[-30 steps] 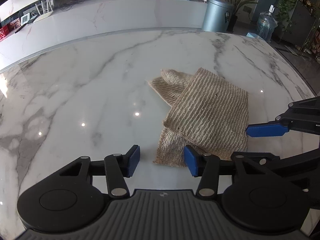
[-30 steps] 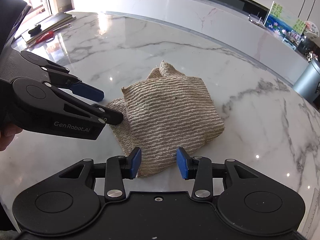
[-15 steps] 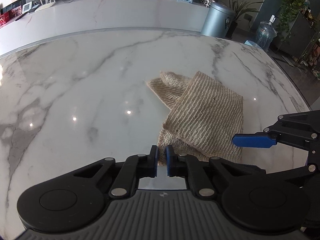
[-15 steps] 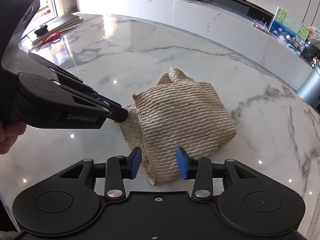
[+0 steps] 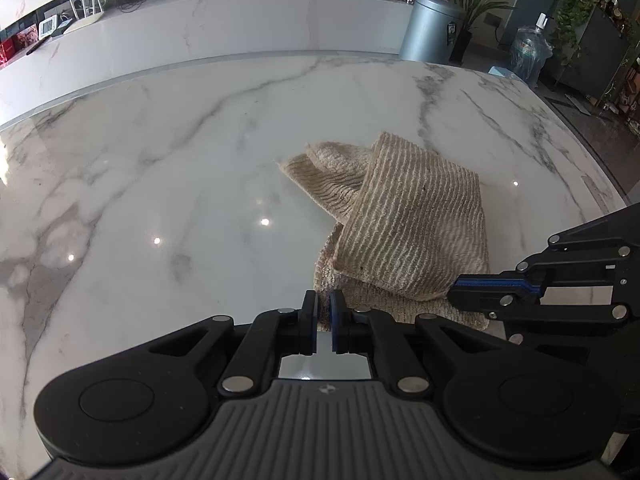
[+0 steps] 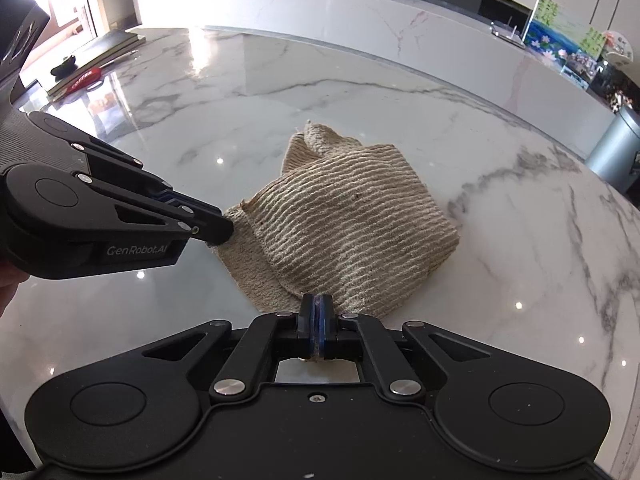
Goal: Fold towel
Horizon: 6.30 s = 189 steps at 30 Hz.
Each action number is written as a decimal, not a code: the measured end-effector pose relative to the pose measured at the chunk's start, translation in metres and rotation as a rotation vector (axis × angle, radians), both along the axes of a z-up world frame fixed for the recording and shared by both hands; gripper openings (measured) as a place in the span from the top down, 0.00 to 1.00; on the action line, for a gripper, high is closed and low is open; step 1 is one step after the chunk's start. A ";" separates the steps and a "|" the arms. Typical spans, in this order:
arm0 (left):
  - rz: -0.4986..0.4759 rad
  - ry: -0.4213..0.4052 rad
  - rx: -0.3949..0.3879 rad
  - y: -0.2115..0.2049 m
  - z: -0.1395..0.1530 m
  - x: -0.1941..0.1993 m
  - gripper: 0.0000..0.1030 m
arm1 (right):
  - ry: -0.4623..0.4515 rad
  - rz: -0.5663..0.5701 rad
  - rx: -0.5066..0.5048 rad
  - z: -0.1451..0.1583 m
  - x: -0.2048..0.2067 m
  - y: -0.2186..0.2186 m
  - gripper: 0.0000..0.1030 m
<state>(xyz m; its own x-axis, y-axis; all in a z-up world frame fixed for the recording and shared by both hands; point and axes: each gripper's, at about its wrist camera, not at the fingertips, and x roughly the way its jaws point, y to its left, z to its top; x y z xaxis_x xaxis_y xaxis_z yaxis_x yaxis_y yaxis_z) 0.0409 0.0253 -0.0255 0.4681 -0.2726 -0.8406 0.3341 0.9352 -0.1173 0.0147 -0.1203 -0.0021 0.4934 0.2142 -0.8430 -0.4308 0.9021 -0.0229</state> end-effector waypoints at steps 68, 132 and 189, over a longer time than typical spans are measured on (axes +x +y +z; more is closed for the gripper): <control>-0.076 0.043 -0.011 -0.033 0.000 -0.059 0.94 | 0.046 -0.332 -0.039 0.041 -0.021 -0.068 0.98; -0.011 0.049 0.033 -0.048 0.003 -0.079 0.94 | 0.056 0.119 -0.016 0.046 -0.061 -0.042 0.63; 0.058 0.127 0.177 -0.012 0.013 -0.092 0.93 | 0.035 0.033 -0.031 0.027 0.071 -0.058 0.71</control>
<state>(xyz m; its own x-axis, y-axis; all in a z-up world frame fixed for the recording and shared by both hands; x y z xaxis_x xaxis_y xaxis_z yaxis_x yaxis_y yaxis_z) -0.0513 0.0132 -0.0121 0.3659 -0.0910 -0.9262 0.2718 0.9623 0.0128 0.0859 -0.1781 0.0247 0.4568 0.2032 -0.8661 -0.4613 0.8865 -0.0353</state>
